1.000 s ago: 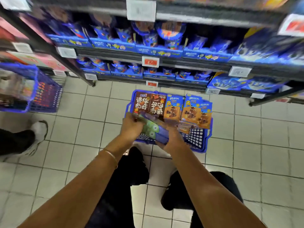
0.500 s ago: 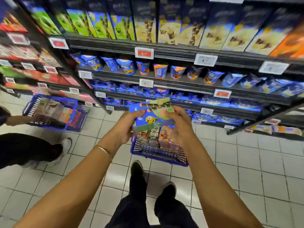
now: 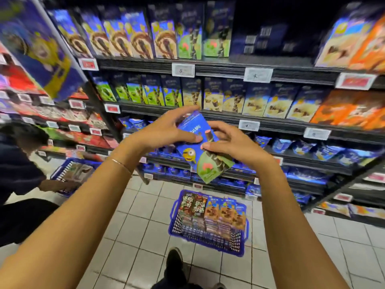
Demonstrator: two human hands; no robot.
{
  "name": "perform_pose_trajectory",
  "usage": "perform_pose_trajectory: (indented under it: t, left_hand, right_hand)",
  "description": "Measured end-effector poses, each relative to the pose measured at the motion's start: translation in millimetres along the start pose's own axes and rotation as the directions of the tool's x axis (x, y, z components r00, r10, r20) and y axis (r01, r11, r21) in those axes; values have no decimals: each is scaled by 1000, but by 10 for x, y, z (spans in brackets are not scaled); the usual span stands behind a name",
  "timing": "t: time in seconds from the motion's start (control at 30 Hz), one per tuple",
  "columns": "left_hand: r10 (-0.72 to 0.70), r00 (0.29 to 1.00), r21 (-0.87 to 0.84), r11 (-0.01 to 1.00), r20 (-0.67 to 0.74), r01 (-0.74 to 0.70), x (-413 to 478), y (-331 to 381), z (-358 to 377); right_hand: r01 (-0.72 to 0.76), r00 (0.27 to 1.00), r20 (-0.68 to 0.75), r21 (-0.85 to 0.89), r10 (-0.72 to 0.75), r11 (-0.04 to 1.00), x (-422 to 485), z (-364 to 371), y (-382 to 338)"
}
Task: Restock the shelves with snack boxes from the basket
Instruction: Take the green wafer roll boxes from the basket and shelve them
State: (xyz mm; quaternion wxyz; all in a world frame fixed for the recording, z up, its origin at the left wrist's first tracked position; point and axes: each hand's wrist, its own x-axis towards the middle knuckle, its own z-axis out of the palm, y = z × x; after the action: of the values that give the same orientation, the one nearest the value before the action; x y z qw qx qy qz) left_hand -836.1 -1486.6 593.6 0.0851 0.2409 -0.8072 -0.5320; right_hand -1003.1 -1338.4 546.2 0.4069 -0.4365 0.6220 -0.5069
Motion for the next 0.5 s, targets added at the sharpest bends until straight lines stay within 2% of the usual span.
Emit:
perform_pose_trajectory:
  t: [0.07, 0.1, 0.13, 0.17, 0.23, 0.3, 0.37, 0.5]
  left_hand:
    - [37, 995, -14, 999, -97, -38, 12, 233, -39]
    - [48, 985, -76, 995, -166, -61, 9, 335, -66]
    - [46, 975, -215, 972, -217, -94, -1, 409, -99]
    - [38, 973, -402, 906, -230, -130, -25, 460, -120]
    - [61, 985, -646, 749, -159, -151, -68, 492, -98]
    - [106, 992, -658, 742, -71, -126, -105, 448, 52]
    - [118, 992, -656, 745, -48, -121, -108, 430, 233]
    - [53, 986, -817, 554, -160, -162, 43, 555, 307]
  right_hand:
    - [61, 996, -71, 38, -59, 997, -10, 20, -119]
    - [90, 989, -123, 96, -78, 991, -21, 23, -176]
    - [119, 982, -167, 172, -90, 978, -35, 15, -235]
    - [149, 975, -199, 248, -100, 957, -46, 3, -297]
    - [182, 965, -244, 373, -93, 910, -50, -20, -422]
    - [179, 962, -268, 451, -58, 874, -15, -27, -541]
    - [156, 962, -271, 487, -20, 860, 44, 5, -651]
    - [147, 960, -281, 525, 7, 838, 193, 76, -814]
